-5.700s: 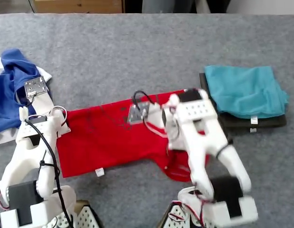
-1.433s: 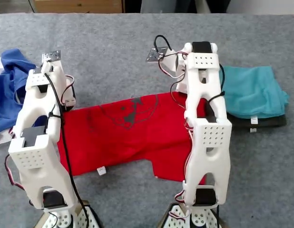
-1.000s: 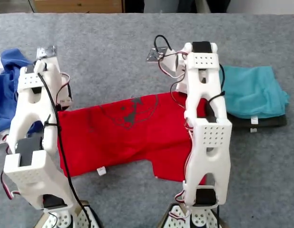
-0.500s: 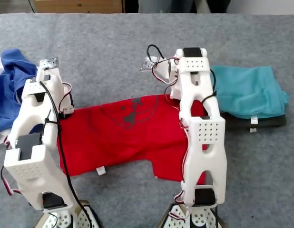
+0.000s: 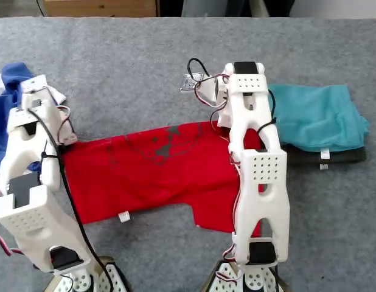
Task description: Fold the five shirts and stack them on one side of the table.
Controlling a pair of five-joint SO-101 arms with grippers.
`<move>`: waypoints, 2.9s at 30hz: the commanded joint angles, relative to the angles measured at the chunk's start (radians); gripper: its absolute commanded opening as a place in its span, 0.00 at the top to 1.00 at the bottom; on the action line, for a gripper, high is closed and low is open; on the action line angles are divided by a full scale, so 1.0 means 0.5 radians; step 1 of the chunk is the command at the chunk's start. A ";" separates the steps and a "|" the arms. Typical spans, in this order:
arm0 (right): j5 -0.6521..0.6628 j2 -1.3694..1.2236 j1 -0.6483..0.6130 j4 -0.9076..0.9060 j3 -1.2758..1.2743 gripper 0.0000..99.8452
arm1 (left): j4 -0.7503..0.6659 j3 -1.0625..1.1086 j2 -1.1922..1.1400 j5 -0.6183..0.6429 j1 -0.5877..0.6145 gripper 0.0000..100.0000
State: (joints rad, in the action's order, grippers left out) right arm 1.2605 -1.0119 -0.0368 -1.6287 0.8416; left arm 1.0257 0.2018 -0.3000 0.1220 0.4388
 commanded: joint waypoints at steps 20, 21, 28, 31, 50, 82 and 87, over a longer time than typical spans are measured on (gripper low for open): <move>0.015 -0.026 -0.021 0.006 -0.002 0.99 | -0.110 -0.213 -0.150 0.025 -0.302 0.97; 0.015 -0.026 -0.021 0.006 -0.002 0.99 | -0.095 -0.235 -0.181 0.025 -0.287 0.97; 0.015 -0.026 -0.021 0.009 -0.002 0.99 | -0.046 -0.302 -0.212 0.261 -0.075 0.97; 0.015 -0.026 -0.021 0.009 -0.002 0.99 | 0.043 -0.333 -0.196 0.264 -0.051 0.97; 0.015 -0.026 -0.025 0.009 -0.002 0.99 | 0.473 -0.591 -0.144 -0.077 -0.324 0.97; 0.015 -0.026 -0.025 0.015 -0.002 0.99 | 0.457 -0.778 -0.411 -0.071 0.060 0.97; 0.015 -0.026 -0.025 0.012 -0.002 0.99 | 0.601 -1.100 -0.408 0.034 0.069 0.97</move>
State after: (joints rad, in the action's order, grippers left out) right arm 1.2605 -1.0119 -0.0368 -1.6287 0.8416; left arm 1.2727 -0.2156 -0.5209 0.1128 0.4572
